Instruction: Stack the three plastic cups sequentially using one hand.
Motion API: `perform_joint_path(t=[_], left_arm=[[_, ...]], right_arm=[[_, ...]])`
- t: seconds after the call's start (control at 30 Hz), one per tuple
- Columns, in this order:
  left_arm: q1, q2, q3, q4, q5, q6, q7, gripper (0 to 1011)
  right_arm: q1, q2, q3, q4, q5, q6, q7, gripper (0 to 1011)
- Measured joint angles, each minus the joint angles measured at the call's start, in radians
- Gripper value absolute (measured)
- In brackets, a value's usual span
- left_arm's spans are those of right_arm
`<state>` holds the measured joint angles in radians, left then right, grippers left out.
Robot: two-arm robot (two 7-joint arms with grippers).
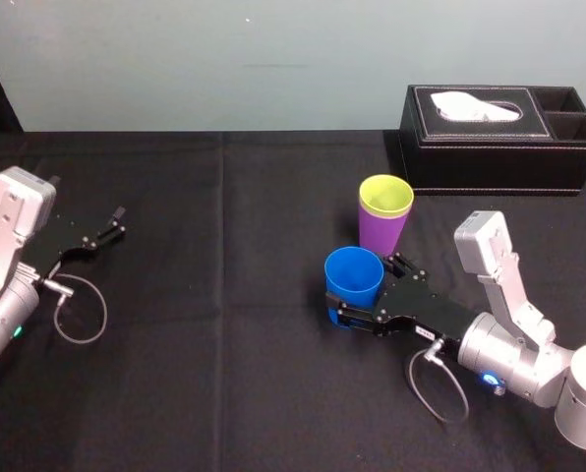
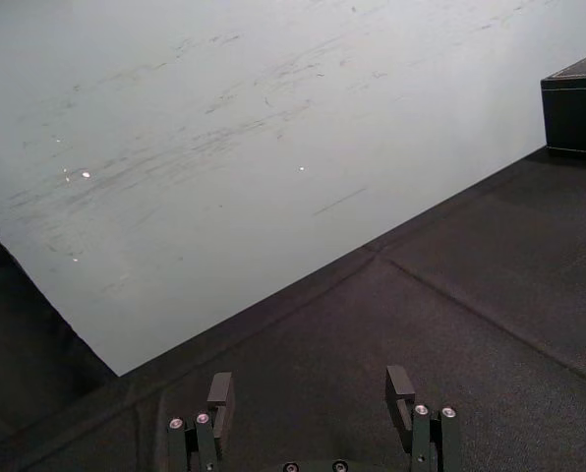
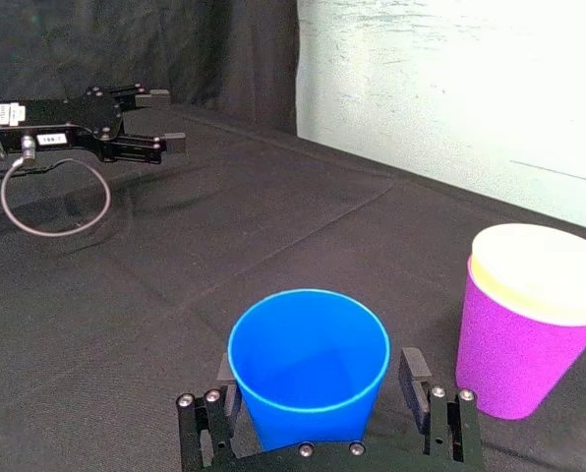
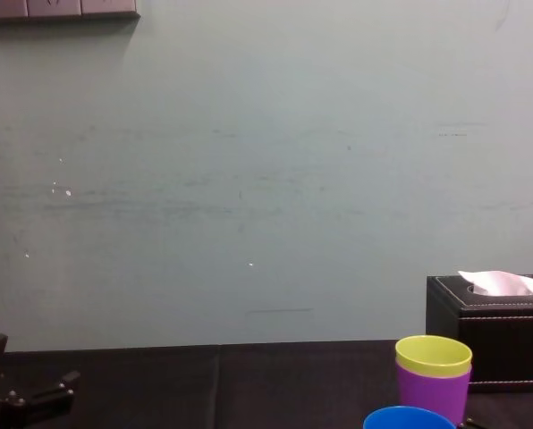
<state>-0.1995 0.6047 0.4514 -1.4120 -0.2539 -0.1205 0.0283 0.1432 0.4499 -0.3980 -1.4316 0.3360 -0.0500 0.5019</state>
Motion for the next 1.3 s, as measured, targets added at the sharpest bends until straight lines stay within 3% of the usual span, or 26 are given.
perform_joint_path(t=[0.8, 1.13, 1.3], left_arm=[[0.0, 0.0, 0.0, 0.0, 0.0, 0.0, 0.0, 1011], [0.0, 0.0, 0.0, 0.0, 0.0, 0.0, 0.0, 1011], [0.0, 0.0, 0.0, 0.0, 0.0, 0.0, 0.0, 1011]], right_arm=[[0.013, -0.015, -0.007, 0.005, -0.003, 0.017, -0.008, 995], [0.012, -0.014, -0.007, 0.005, -0.002, 0.016, -0.007, 771], [0.012, -0.014, -0.007, 0.005, -0.002, 0.016, -0.007, 742]])
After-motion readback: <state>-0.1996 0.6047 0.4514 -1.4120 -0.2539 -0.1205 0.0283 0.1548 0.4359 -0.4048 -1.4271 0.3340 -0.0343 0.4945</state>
